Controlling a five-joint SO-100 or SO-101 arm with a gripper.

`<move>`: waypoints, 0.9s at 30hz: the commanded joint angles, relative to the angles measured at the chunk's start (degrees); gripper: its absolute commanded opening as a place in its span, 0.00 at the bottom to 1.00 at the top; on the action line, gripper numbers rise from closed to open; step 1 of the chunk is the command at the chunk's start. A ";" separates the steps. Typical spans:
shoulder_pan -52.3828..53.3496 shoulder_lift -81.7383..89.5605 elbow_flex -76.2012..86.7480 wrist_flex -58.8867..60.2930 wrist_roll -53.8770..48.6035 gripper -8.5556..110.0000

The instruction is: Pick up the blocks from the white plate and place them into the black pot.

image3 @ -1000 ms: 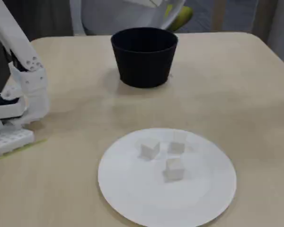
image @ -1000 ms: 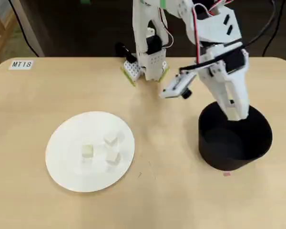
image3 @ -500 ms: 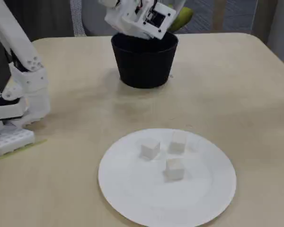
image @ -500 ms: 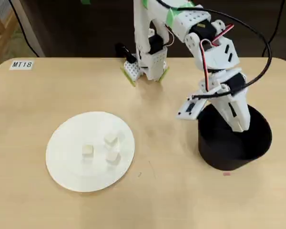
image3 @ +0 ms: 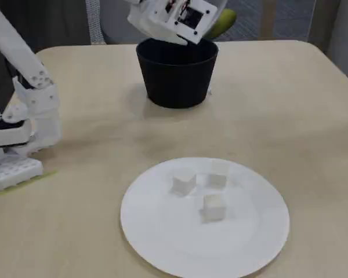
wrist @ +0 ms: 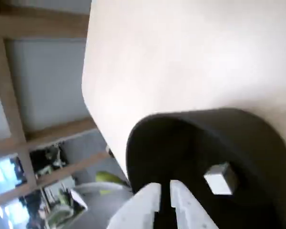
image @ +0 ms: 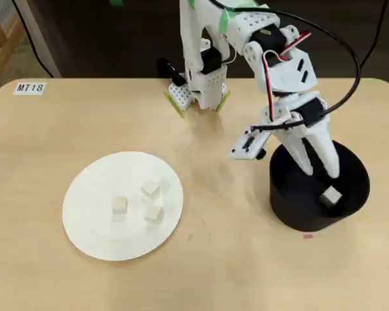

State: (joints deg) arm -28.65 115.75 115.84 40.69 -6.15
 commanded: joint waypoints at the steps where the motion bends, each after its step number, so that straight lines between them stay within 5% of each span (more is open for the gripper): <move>1: 8.61 3.52 -5.45 7.29 -0.09 0.05; 11: 38.85 -11.87 -22.85 30.67 -15.03 0.05; 27: 55.99 -22.41 -27.95 40.25 -37.53 0.05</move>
State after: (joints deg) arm 26.63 93.78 90.97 81.21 -40.52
